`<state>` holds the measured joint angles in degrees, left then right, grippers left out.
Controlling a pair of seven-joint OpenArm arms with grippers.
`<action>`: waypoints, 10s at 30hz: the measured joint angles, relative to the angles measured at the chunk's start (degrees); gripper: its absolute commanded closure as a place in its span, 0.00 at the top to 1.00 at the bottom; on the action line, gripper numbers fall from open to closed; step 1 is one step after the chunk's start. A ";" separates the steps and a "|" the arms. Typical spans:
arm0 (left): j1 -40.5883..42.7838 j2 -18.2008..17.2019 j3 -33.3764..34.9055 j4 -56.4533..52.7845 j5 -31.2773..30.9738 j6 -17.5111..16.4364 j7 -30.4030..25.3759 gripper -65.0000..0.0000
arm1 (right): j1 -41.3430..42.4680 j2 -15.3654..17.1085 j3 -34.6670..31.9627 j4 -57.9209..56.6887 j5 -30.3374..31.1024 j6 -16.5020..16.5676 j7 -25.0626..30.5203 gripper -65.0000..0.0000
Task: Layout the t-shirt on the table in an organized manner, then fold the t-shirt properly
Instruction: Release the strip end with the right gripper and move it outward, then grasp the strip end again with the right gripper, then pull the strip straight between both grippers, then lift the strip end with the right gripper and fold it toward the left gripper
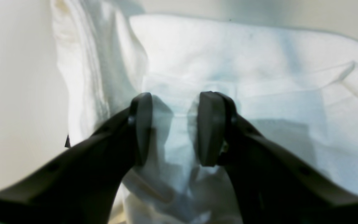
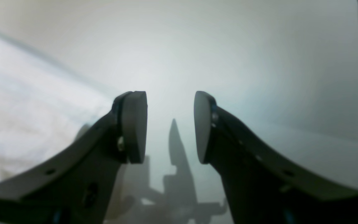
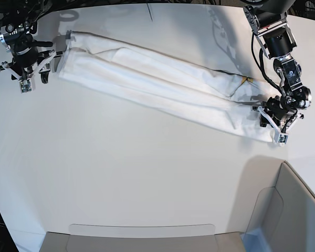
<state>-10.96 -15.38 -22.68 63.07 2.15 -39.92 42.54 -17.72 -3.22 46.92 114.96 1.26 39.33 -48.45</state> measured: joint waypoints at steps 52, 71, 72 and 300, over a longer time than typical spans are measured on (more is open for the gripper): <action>0.00 0.35 0.07 -0.09 0.04 0.42 -0.09 0.38 | -5.81 18.05 -8.90 -24.09 64.57 -0.11 -30.47 0.39; 0.37 0.48 0.07 -0.09 -0.04 0.59 -0.94 0.38 | -9.97 9.84 1.05 -9.18 60.43 0.00 -31.21 0.39; 0.39 0.44 0.52 -0.09 -0.02 0.66 -0.92 0.38 | -10.27 9.60 1.70 -8.50 60.48 0.00 -31.21 0.39; 8.61 2.84 -18.32 27.23 5.79 -0.37 16.92 0.38 | 14.36 0.48 -66.60 -1.07 -8.24 -1.03 -6.69 0.04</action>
<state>-2.35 -12.53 -40.99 90.30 7.94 -40.29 59.46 -3.36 -2.74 -19.68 113.89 -6.98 38.30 -55.13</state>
